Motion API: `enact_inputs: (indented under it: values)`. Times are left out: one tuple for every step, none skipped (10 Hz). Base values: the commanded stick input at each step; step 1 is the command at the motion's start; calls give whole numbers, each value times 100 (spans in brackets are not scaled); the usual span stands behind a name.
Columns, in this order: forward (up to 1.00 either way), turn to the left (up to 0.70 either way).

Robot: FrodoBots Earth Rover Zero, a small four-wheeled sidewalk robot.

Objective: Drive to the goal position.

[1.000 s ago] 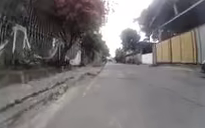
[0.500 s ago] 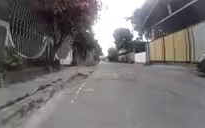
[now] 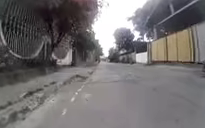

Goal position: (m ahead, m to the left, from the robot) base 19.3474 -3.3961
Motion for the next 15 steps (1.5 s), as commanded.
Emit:
enact_inputs:
  values:
    - [70,0]
    - [70,0]
    - [70,0]
    - [70,0]
    - [70,0]
    - [70,0]
    - [70,0]
    - [70,0]
    - [70,0]
    - [70,0]
    - [70,0]
    - [70,0]
    - [70,0]
    - [70,0]
    - [70,0]
